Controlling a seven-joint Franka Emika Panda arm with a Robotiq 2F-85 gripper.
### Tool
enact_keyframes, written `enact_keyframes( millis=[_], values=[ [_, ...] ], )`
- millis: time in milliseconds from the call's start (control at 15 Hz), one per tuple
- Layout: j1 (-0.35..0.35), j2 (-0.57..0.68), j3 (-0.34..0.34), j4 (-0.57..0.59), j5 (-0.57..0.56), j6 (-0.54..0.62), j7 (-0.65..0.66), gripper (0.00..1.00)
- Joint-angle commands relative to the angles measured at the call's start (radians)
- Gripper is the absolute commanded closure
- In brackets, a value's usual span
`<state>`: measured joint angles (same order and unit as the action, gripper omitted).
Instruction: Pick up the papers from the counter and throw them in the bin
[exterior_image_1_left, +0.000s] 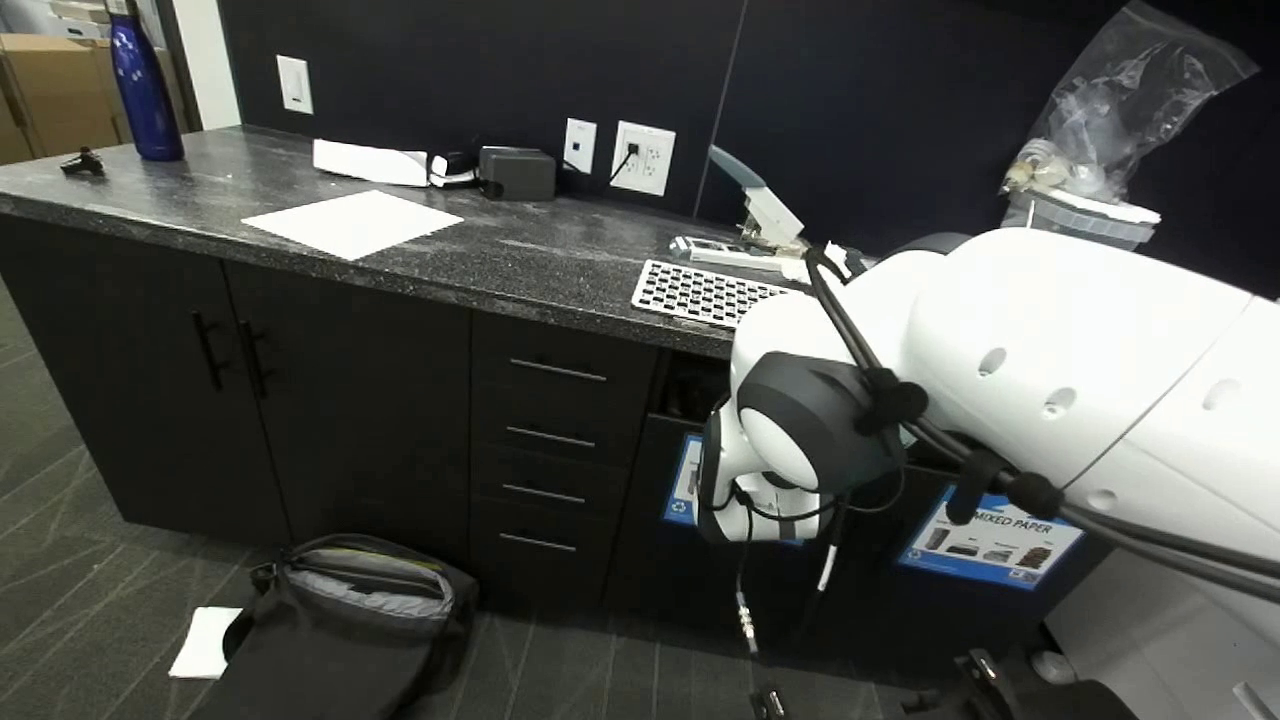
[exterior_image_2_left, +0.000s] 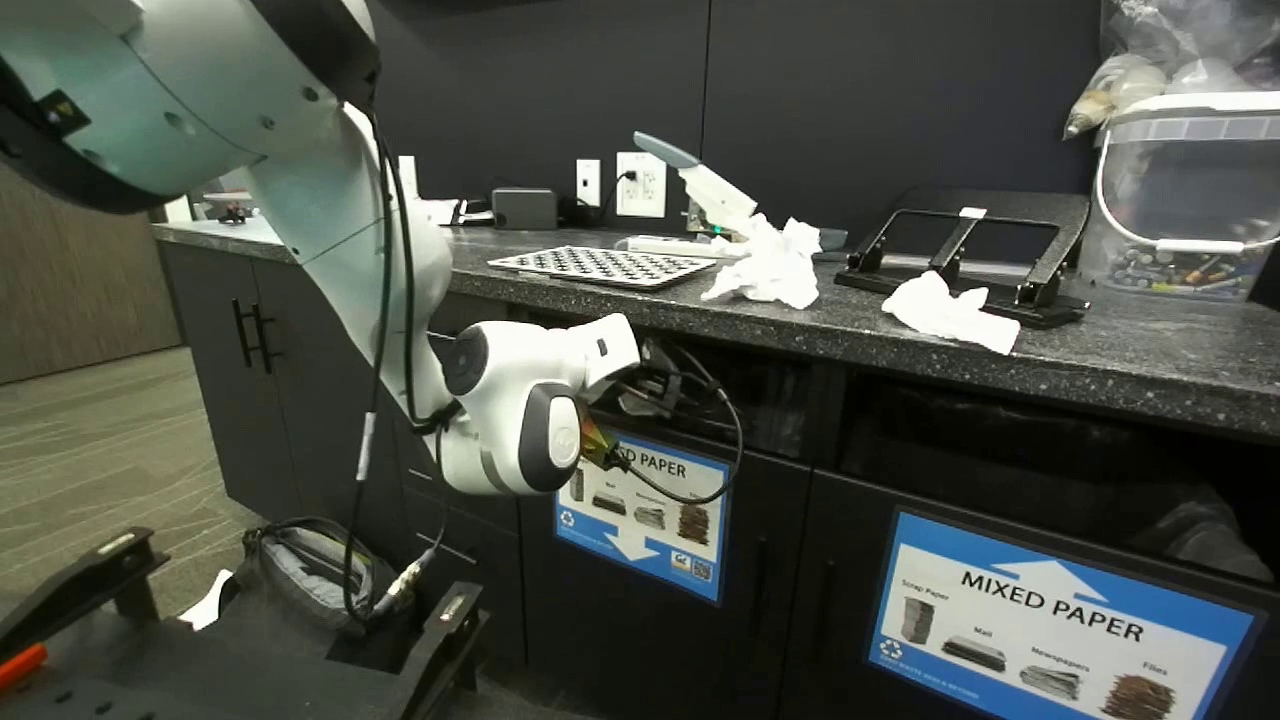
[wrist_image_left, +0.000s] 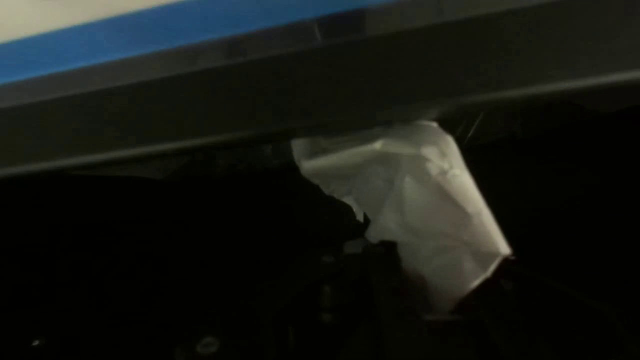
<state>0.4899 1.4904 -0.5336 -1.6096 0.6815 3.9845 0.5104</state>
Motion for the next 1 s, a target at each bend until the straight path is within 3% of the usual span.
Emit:
enact_keyframes(
  millis=[0, 133, 267, 467, 800, 933],
  values=[
    [-0.165, -0.053, 0.168, 0.120, -0.012, 0.103, -0.232, 0.91],
    [-0.240, -0.033, 0.257, 0.212, -0.018, 0.116, -0.335, 0.91],
    [-0.297, -0.021, 0.333, 0.257, -0.024, 0.106, -0.418, 0.64],
    [-0.348, -0.013, 0.407, 0.294, -0.025, 0.085, -0.516, 0.42],
    [-0.385, -0.075, 0.489, 0.232, -0.035, 0.053, -0.573, 0.04],
    [-0.385, -0.141, 0.527, 0.137, -0.020, 0.022, -0.591, 0.00]
  ],
)
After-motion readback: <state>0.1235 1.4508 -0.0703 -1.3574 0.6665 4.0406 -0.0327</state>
